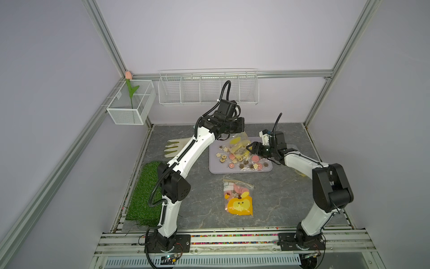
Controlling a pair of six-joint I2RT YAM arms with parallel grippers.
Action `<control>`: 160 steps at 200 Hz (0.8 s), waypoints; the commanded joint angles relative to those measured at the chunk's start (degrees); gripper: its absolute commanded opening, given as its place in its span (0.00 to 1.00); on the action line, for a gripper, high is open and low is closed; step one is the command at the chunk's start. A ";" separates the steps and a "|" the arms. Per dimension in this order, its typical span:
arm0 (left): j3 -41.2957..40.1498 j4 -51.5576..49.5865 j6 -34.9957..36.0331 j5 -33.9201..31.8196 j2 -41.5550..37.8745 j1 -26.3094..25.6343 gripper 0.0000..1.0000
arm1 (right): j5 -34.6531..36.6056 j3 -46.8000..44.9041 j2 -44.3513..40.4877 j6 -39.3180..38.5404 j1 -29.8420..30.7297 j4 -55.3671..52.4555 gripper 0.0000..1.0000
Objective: Pour cookies out of the ziploc bag
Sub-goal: 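Pour the cookies out of the ziploc bag onto the tray, then place the ziploc bag at the center of the board.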
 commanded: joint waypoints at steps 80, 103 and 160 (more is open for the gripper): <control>-15.48 12.61 -5.26 10.94 -13.25 2.84 0.00 | -10.36 -16.73 -15.99 3.50 -0.94 18.47 0.77; -20.50 16.75 -7.57 13.15 -17.26 2.84 0.00 | -12.16 -18.77 -17.17 4.73 -0.95 22.27 0.77; -29.24 21.67 -10.81 14.18 -25.05 2.84 0.00 | -17.13 -24.15 -20.54 9.76 -1.03 36.18 0.73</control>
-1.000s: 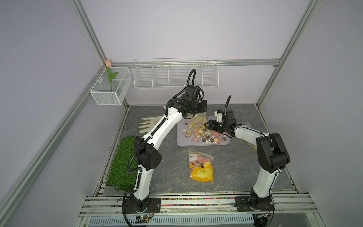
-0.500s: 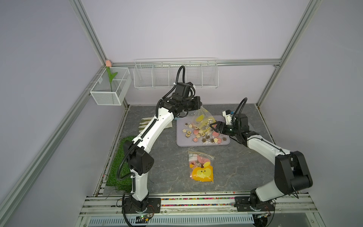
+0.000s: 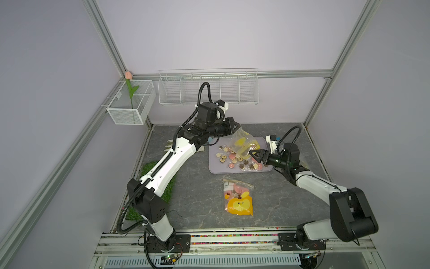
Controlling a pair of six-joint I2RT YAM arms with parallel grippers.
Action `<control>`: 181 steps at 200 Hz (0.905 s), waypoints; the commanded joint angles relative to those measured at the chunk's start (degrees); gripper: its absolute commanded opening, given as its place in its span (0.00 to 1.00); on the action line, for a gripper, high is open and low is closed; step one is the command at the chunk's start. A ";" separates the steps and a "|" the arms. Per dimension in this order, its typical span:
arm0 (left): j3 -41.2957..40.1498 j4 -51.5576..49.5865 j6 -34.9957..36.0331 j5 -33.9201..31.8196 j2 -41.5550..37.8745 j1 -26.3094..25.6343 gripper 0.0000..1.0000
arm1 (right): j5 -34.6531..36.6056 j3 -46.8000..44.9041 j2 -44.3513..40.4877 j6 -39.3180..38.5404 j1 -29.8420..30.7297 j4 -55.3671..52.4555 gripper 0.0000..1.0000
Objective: Pour cookies out of the ziploc bag
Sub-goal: Place the ziploc bag at the center of the board.
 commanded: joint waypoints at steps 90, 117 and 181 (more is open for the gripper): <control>-8.41 10.20 -6.71 4.53 -6.34 -0.16 0.00 | -5.47 -1.27 -7.66 3.93 -0.25 11.57 0.55; -9.01 9.67 -6.00 4.33 -6.08 -0.16 0.00 | -4.08 -0.23 -9.17 2.91 -0.24 6.68 0.31; -12.70 9.50 -4.71 4.48 -5.24 -0.16 0.49 | 8.02 2.61 -18.96 -5.18 -0.65 -20.18 0.07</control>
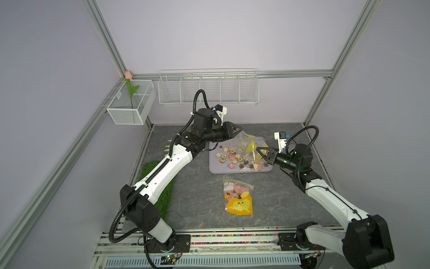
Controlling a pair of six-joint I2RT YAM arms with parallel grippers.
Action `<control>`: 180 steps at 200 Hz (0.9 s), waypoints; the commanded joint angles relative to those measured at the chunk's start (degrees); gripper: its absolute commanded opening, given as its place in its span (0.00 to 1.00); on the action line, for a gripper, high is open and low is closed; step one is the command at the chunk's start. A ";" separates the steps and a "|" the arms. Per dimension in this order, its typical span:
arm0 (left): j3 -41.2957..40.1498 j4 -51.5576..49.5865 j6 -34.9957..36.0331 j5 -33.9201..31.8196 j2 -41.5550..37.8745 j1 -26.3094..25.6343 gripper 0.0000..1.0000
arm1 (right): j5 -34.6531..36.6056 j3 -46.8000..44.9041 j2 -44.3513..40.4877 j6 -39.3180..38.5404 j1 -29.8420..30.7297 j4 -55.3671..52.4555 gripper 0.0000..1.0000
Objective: Pour cookies out of the ziploc bag
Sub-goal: Place the ziploc bag at the center of the board.
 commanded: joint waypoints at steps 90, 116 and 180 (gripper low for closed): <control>-5.68 -5.13 7.85 -4.32 -2.68 -0.07 0.73 | 22.84 3.25 -17.69 -7.22 -8.28 -42.70 0.07; -10.74 -2.56 7.87 -4.26 -5.28 0.08 0.82 | 26.56 2.54 -19.85 -7.26 -10.72 -46.63 0.08; -21.20 -1.00 7.15 -3.63 -9.89 2.46 0.84 | 25.72 -2.53 -18.32 -6.77 -21.21 -46.33 0.14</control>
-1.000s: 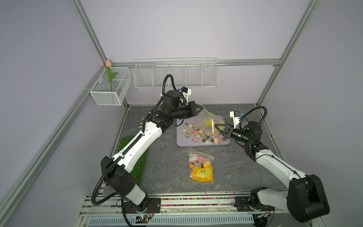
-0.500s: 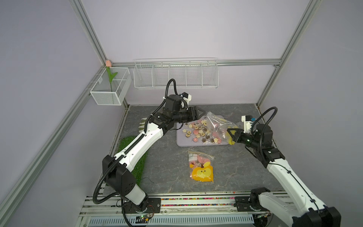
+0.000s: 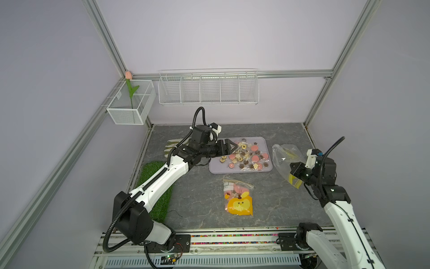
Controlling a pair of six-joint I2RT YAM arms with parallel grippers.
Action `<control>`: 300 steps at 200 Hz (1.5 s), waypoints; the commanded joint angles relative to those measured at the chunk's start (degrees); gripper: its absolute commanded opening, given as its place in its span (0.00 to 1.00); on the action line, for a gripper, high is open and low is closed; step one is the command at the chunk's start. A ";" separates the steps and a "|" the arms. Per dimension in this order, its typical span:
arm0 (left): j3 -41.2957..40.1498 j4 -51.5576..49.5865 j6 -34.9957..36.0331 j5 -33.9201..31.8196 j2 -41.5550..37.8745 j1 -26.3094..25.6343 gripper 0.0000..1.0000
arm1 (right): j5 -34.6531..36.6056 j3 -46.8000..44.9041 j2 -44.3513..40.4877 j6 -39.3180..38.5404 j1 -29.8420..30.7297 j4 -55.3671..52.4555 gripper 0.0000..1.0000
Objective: Pour cookies out of the ziploc bag
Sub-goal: Place the ziploc bag at the center of the board.
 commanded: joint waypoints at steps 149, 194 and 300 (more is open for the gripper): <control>-18.45 3.09 0.77 -1.09 -4.46 1.76 0.97 | 2.49 3.06 4.07 -0.20 -10.32 -14.69 0.89; -22.35 6.94 -2.58 0.01 -2.73 2.29 0.94 | 3.49 6.34 0.78 -1.77 -10.23 -19.11 0.89; -28.32 20.11 -9.26 4.18 6.37 2.29 0.78 | -13.13 5.21 4.38 -3.48 1.54 -5.86 0.91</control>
